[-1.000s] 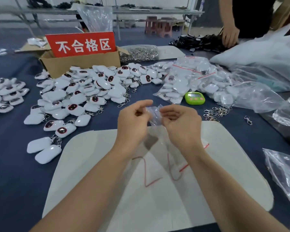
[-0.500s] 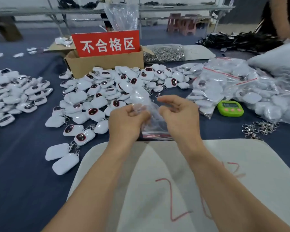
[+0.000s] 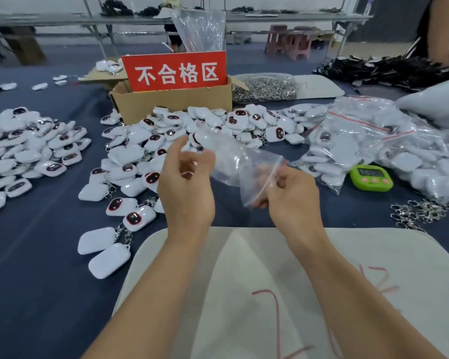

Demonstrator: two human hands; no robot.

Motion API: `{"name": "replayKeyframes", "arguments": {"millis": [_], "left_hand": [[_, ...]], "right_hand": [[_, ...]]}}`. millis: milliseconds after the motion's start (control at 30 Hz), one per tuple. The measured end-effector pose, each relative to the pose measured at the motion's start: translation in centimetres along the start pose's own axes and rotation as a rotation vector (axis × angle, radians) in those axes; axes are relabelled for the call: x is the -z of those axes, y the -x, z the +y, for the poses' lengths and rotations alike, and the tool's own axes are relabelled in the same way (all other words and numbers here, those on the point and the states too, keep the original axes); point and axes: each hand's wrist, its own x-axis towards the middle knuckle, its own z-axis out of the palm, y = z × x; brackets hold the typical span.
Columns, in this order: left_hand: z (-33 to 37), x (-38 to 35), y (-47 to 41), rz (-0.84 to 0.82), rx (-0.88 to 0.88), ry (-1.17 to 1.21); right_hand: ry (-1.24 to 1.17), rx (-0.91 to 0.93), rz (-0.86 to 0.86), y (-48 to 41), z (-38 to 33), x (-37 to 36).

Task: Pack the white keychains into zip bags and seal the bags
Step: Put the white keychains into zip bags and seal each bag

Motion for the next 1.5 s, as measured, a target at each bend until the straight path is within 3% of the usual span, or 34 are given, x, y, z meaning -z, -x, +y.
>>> {"name": "replayKeyframes", "arguments": {"millis": [100,167,267,333,467,600,700,867,1000,1100,1200,1267,1400,1500], "left_hand": [[0.6,0.3,0.9,-0.181,-0.416,-0.328],[1.1,-0.6,1.6,-0.368,-0.594,-0.533],[1.4,-2.0,3.4,-0.590,-0.638,-0.792],[1.0,-2.2,3.7,-0.637,-0.646,-0.866],[0.7,-1.5,2.4,-0.613,-0.679,-0.907],[0.3,-1.0,2.2,-0.617,-0.511,-0.781],[0.2,-1.1,2.1,-0.543,-0.534,-0.752],[0.4,-1.3,2.5,-0.428,-0.622,-0.647],[0.2,-1.1,2.7,-0.288,-0.761,-0.560],[-0.1,-1.2,2.4,-0.215,-0.874,-0.558],[-0.4,-1.0,2.3,-0.197,-0.867,-0.642],[-0.2,-1.0,2.4,-0.226,-0.852,-0.682],[0.5,-1.5,3.0,-0.358,-0.829,-0.695],[0.9,-1.8,3.4,-0.435,-0.823,-0.712]], "right_hand": [[-0.173,-0.141,-0.032,-0.7,0.0,0.1],[-0.238,-0.214,-0.135,-0.9,-0.1,0.1],[-0.147,-0.255,-0.279,-1.0,0.0,0.2],[-0.131,-0.254,-0.342,-1.1,-0.3,0.5],[-0.164,-0.244,-0.370,-1.5,-0.6,1.1],[-0.176,-0.198,-0.468,-1.7,-0.6,1.3],[-0.087,-0.168,-0.489,-1.5,-0.3,1.4],[0.141,0.039,-0.241,-1.1,0.1,0.7],[0.154,0.008,-0.124,-1.0,0.0,0.7],[0.009,-0.089,-0.008,-0.7,-0.3,0.6],[-0.005,0.085,0.197,-0.3,-1.2,1.3],[-0.056,0.148,0.128,0.3,-1.6,1.0],[-0.245,-0.035,-0.162,0.6,-1.8,1.0],[-0.185,-0.060,-0.308,0.7,-2.0,1.1]]}}
